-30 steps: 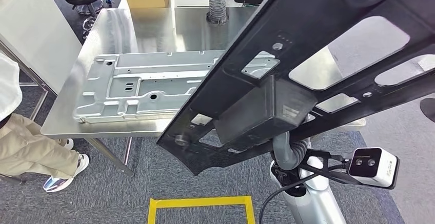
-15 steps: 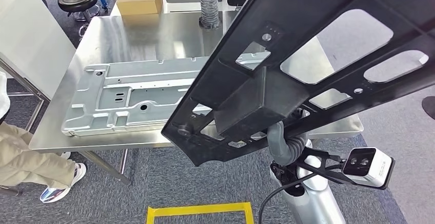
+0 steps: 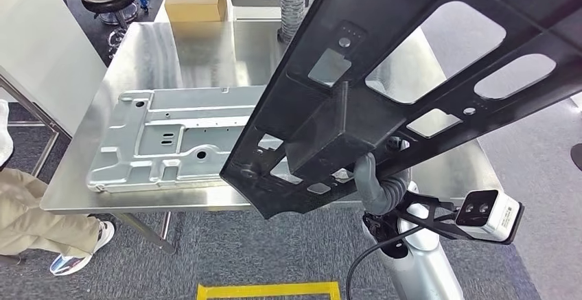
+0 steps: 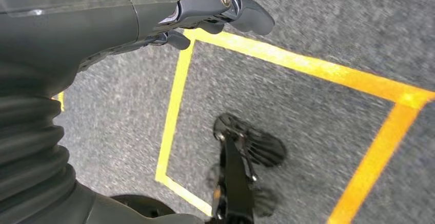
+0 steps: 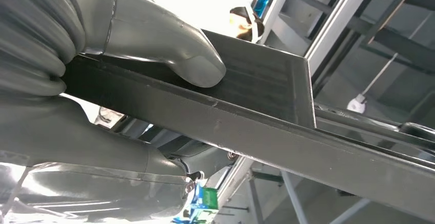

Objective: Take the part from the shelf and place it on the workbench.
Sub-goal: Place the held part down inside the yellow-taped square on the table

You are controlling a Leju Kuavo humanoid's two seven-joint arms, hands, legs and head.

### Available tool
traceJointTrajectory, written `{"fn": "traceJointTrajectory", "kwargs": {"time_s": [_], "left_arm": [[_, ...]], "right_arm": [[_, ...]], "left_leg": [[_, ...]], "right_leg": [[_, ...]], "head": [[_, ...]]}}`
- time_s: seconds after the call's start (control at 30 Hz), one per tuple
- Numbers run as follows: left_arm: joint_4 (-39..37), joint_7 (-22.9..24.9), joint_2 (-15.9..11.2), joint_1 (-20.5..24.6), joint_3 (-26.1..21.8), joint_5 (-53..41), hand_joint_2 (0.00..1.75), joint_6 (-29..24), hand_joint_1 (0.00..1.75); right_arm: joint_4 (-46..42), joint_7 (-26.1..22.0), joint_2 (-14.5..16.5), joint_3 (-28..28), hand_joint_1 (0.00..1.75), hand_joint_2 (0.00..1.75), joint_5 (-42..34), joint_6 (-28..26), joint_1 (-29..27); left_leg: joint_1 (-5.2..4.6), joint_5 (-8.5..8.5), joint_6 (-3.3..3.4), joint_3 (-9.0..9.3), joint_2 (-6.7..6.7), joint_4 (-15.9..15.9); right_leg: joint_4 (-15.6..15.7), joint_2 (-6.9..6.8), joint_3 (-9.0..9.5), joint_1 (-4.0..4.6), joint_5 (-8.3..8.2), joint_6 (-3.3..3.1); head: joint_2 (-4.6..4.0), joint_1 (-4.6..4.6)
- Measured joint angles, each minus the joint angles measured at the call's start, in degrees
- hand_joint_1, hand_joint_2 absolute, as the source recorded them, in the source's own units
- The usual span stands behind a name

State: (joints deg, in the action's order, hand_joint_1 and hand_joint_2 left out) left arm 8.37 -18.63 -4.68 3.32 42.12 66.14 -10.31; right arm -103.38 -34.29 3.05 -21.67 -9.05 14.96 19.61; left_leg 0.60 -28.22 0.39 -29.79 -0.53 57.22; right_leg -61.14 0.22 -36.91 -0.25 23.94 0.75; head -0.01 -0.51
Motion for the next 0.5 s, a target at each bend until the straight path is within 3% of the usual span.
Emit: {"fn": "traceJointTrajectory", "kwargs": {"time_s": [0.03, 0.1, 0.2, 0.23, 0.3, 0.33, 0.37, 0.4, 0.47, 0.5], "left_arm": [[0.00, -0.02, 0.02, 0.06, 0.04, 0.03, 1.75, 0.01, 0.00], [0.00, -0.05, 0.04, 0.19, 0.14, 0.17, 1.75, 0.01, 0.00], [0.00, -0.05, 0.06, 0.36, 0.26, 0.49, 1.75, -0.01, 0.00], [-0.01, -0.05, 0.04, 0.37, 0.29, 0.54, 1.75, -0.03, 0.00], [0.00, -0.06, 0.03, 0.22, 0.36, 0.57, 1.75, -0.05, 0.00], [0.00, -0.06, 0.03, 0.08, 0.39, 0.57, 1.75, -0.06, 0.00], [0.00, -0.06, 0.04, -0.04, 0.42, 0.57, 1.75, -0.05, 0.00], [0.00, -0.08, 0.06, -0.13, 0.44, 0.57, 1.75, -0.05, 0.00], [-0.02, -0.17, 0.06, -0.23, 0.46, 0.59, 1.75, -0.05, 0.00], [-0.03, -0.21, 0.05, -0.25, 0.48, 0.61, 1.75, -0.05, 0.00]], "right_arm": [[0.04, 0.21, -0.03, -0.01, 1.75, 1.75, 0.34, -0.12, 0.10], [0.17, 0.96, -0.10, -0.10, 1.75, 1.75, 1.61, -0.61, 0.33], [0.66, 2.02, -0.16, -0.72, 1.75, 1.75, 3.38, -1.66, 0.77], [0.94, 2.20, -0.16, -1.02, 1.75, 1.75, 3.67, -2.01, 0.98], [1.61, 2.31, -0.16, -1.43, 1.75, 1.75, 3.84, -2.60, 1.28], [1.97, 2.32, -0.17, -1.53, 1.75, 1.75, 3.80, -2.83, 1.27], [2.28, 2.29, -0.18, -1.56, 1.75, 1.75, 3.74, -3.01, 1.22], [2.55, 2.22, -0.19, -1.58, 1.75, 1.75, 3.68, -3.19, 1.19], [2.92, 1.90, -0.22, -1.58, 1.75, 1.75, 3.63, -3.54, 1.18], [3.05, 1.74, -0.25, -1.58, 1.75, 1.75, 3.63, -3.69, 1.21]], "left_leg": [[-0.05, -0.34, -0.28, 0.20, 0.00, -0.01], [-0.03, -0.82, -0.93, 0.41, 0.12, -0.30], [0.06, -2.32, -1.75, 0.12, 0.29, 1.52], [0.09, -3.59, -1.95, -1.27, 0.30, 4.44], [0.12, -6.32, -2.26, -6.14, 0.31, 12.72], [0.14, -6.70, -2.38, -8.42, 0.31, 15.83], [0.15, -5.79, -2.44, -9.75, 0.32, 16.80], [0.16, -3.62, -2.42, -9.90, 0.32, 15.32], [0.12, 2.14, -2.10, -7.74, 0.31, 7.94], [0.02, 3.89, -1.84, -6.44, 0.30, 4.50]], "right_leg": [[2.02, -0.05, 0.77, 0.20, -0.54, -0.31], [3.18, 0.00, 1.22, 0.43, -0.01, -0.89], [4.25, 0.08, 2.52, 0.00, 0.43, -1.74], [4.56, 0.03, 3.11, -0.11, 0.65, -2.00], [4.66, -0.04, 3.97, -0.01, 1.38, -2.35], [4.65, -0.02, 4.45, 0.03, 1.81, -2.39], [4.62, 0.02, 5.01, 0.05, 2.28, -2.37], [4.58, 0.07, 5.67, 0.06, 2.79, -2.31], [4.46, 0.13, 7.13, 0.09, 4.01, -2.02], [4.33, 0.18, 7.62, 0.18, 4.57, -1.76]], "head": [[-0.01, 0.02], [0.00, 0.06], [0.00, -0.05], [0.00, -0.14], [0.00, -0.21], [0.00, -0.20], [0.00, -0.19], [0.01, -0.20], [0.00, -0.17], [0.00, -0.17]]}}
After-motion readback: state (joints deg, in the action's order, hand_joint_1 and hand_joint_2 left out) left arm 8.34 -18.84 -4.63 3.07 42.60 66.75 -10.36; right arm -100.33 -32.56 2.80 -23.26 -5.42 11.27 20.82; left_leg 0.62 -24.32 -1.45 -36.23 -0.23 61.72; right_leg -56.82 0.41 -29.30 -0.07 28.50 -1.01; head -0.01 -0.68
